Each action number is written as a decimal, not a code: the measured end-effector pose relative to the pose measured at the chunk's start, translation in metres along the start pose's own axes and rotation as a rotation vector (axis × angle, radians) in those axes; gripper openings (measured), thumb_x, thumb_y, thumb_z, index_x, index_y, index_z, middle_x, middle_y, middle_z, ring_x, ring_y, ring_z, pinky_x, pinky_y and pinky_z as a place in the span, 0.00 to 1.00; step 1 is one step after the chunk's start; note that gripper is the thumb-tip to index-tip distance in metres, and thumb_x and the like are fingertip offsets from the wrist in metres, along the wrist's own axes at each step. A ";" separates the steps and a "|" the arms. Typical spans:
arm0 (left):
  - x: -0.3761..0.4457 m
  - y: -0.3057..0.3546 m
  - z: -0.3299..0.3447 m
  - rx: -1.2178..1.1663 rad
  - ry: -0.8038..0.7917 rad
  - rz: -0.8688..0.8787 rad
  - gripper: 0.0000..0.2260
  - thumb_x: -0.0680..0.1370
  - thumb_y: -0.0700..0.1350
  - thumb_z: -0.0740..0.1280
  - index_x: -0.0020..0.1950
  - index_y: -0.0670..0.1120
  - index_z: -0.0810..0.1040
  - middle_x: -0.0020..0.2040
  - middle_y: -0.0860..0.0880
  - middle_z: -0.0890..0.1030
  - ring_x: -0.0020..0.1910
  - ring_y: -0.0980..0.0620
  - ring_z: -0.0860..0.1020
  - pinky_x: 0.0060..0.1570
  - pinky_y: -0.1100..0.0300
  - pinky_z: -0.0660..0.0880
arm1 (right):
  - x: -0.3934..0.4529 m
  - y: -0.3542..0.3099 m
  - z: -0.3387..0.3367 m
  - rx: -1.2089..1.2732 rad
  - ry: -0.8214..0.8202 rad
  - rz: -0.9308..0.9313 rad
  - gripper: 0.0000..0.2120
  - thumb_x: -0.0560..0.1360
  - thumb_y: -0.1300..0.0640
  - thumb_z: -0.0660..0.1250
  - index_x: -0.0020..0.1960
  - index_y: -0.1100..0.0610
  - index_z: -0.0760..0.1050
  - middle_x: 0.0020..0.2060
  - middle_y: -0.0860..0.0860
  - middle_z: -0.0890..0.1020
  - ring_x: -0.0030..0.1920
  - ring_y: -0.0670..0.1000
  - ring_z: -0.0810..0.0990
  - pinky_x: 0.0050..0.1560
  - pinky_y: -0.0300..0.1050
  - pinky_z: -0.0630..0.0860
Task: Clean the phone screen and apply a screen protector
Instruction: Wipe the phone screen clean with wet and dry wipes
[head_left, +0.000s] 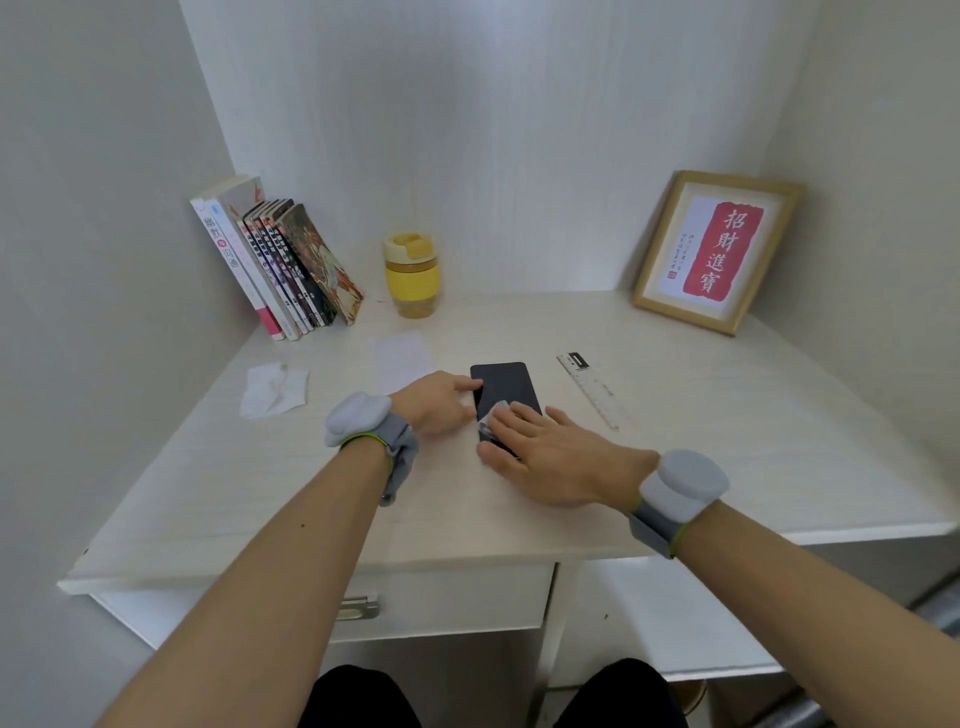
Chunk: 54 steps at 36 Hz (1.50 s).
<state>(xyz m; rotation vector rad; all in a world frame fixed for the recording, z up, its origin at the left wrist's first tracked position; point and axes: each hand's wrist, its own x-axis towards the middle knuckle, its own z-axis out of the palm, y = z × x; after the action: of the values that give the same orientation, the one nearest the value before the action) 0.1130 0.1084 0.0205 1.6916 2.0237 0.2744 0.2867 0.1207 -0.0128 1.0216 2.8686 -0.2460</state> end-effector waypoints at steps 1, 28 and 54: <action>0.000 0.000 0.000 -0.007 0.007 -0.003 0.22 0.82 0.45 0.59 0.76 0.50 0.63 0.76 0.48 0.63 0.74 0.47 0.63 0.70 0.60 0.60 | 0.002 -0.002 -0.001 0.000 0.007 0.001 0.30 0.80 0.37 0.38 0.72 0.54 0.60 0.73 0.48 0.60 0.76 0.49 0.54 0.75 0.55 0.51; 0.014 0.000 0.026 -0.081 0.274 -0.050 0.23 0.76 0.53 0.68 0.70 0.49 0.73 0.70 0.48 0.74 0.68 0.45 0.72 0.65 0.55 0.68 | -0.046 -0.009 -0.001 -0.043 0.001 0.166 0.33 0.82 0.38 0.40 0.79 0.58 0.51 0.79 0.52 0.54 0.78 0.47 0.49 0.78 0.51 0.44; 0.015 -0.002 0.028 -0.077 0.246 -0.028 0.23 0.77 0.53 0.67 0.71 0.48 0.71 0.70 0.47 0.73 0.70 0.44 0.69 0.68 0.53 0.67 | -0.031 -0.033 0.020 0.014 0.010 0.232 0.37 0.79 0.35 0.35 0.80 0.58 0.39 0.79 0.52 0.39 0.78 0.48 0.37 0.76 0.56 0.35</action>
<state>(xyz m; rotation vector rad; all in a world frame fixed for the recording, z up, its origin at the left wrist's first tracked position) 0.1231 0.1187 -0.0080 1.6487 2.1780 0.5690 0.2906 0.0732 -0.0239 1.3466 2.7265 -0.2441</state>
